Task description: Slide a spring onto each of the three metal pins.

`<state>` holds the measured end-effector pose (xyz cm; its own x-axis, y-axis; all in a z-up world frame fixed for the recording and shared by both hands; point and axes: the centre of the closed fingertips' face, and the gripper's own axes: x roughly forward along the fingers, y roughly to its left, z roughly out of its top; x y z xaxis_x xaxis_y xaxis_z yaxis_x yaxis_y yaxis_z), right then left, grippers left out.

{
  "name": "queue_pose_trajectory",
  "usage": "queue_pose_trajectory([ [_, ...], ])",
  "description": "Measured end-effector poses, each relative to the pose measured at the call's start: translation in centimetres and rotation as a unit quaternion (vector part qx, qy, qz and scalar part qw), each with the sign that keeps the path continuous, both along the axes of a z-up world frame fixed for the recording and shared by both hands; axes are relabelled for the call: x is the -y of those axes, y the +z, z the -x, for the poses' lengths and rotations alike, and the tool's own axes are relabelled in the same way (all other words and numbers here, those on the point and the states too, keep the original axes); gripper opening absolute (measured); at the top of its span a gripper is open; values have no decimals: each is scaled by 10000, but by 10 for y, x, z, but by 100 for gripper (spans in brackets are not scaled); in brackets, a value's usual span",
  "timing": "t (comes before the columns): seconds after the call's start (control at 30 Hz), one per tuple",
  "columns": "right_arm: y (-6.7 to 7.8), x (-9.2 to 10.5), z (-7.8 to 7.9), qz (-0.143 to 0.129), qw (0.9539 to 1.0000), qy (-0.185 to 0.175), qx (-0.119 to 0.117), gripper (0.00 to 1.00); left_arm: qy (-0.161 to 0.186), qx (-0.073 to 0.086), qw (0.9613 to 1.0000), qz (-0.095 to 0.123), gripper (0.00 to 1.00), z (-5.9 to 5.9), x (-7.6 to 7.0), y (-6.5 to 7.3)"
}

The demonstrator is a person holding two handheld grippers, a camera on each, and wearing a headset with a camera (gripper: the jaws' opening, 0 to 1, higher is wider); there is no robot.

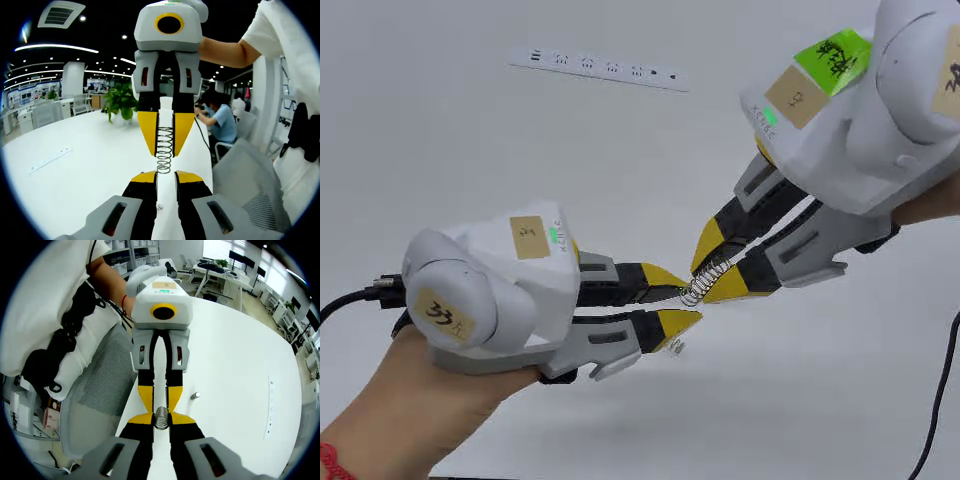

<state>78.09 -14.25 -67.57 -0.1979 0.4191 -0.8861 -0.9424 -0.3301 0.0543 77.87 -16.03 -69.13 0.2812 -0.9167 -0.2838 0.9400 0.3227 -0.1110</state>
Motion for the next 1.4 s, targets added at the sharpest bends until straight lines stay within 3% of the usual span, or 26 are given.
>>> queue_pose_trajectory([
  [0.13, 2, 1, -6, -45, 9999, -112, 34, 12, -19, 100, 9999, -49, 16, 1, -3, -1],
  [0.5, -2, 8, -22, -7, 9990, -416, 142, 12, 124, 58, 9997, -221, 26, 2, -24, -11],
  [0.63, -8, 9, -29, 25, 9983, -554, 197, 12, 212, 58, 9992, -334, 34, 0, -34, -16],
  [1.03, -31, 12, -54, 136, 9953, -908, 313, 12, 567, 45, 9972, -495, 48, -7, -72, -25],
  [1.4, -62, 6, -65, 274, 9947, -951, 269, 12, 682, -161, 9960, -553, 68, -6, -89, -38],
])
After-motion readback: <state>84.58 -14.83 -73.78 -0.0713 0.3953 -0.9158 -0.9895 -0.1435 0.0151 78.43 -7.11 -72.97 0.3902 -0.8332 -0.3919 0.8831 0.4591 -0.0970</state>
